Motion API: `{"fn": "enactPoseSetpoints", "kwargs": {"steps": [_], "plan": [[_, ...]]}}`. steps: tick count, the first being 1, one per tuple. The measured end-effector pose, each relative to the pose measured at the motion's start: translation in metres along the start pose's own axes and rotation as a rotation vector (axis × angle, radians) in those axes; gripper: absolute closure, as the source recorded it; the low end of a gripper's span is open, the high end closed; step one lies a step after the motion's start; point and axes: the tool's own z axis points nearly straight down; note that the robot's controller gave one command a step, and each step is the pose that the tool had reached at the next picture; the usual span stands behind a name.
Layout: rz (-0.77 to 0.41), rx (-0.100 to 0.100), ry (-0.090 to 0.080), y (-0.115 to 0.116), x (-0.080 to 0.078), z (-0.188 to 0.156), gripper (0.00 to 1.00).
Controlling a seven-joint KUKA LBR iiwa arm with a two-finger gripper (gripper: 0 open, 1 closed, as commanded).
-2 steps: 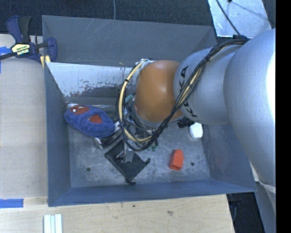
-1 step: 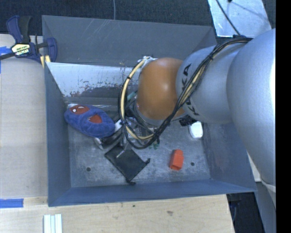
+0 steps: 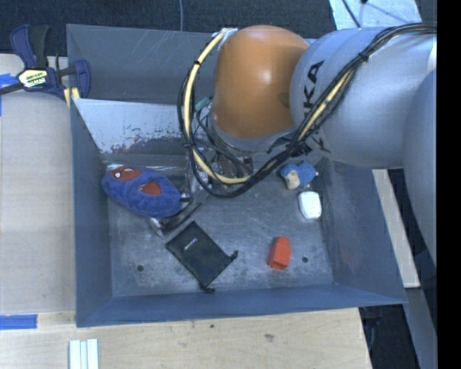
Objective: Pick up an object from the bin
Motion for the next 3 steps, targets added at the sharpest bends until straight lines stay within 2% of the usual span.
{"fn": "enactPoseSetpoints", "kwargs": {"steps": [1,2,3], "plan": [[0.115,-0.002,0.006,0.019,-0.024,0.098,1.0],[0.114,-0.001,0.001,0.037,-0.017,-0.016,1.0],[-0.221,0.002,0.015,0.022,0.058,0.027,1.0]]}}
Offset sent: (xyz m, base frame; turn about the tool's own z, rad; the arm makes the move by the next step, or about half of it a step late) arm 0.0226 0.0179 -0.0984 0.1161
